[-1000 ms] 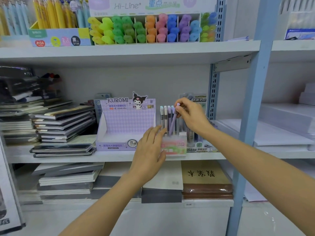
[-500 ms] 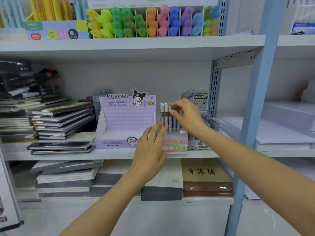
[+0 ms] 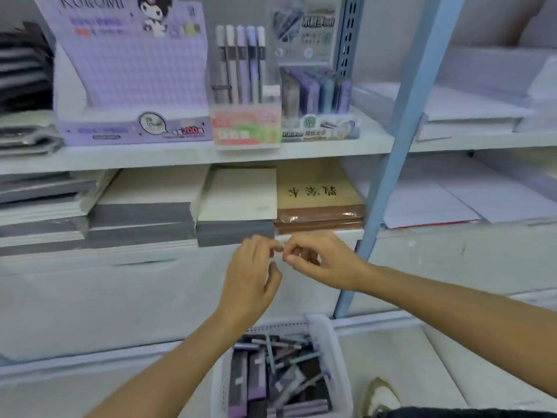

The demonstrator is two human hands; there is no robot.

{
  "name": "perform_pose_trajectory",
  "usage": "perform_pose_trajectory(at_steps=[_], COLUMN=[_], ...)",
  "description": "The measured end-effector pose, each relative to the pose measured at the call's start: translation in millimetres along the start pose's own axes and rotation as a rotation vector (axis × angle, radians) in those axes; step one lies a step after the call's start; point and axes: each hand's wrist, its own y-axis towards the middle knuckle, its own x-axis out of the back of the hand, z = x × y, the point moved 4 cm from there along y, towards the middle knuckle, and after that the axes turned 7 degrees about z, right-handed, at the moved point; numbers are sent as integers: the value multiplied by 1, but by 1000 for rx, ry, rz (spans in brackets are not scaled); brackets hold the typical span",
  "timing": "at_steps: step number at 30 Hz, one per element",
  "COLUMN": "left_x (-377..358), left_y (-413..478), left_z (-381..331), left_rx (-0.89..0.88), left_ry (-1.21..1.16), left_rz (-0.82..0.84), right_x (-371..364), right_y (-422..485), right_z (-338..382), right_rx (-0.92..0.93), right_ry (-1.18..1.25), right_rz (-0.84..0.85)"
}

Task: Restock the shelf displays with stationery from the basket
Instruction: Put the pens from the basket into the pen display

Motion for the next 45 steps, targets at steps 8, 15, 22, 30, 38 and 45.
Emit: perform_pose_trajectory(at_steps=[8,15,22,30,38,45], left_x=[-173,-222,-235,-229,-199,-192], left_y=[-150,-221,-214,-204,-197,-197], left_z=[59,78,80,84,101,99], left_rx=[543,599,681,807,842,843], left_ry=[-163,-238,-191,-343,-512,-753], left_rz=[914,1086,946,864,856,958], right_x=[-181,-271,-283,-255,-244,-240], right_y=[-103,-164,-158,-142,-127,-114], right_z=[-134,-155,-162,-170,-169,-163], right_rx=[-419,-605,-630,-718,-892,-761], right_ry=[102,123,133,486,812,760], right_rz=[707,932,939,628,351,501])
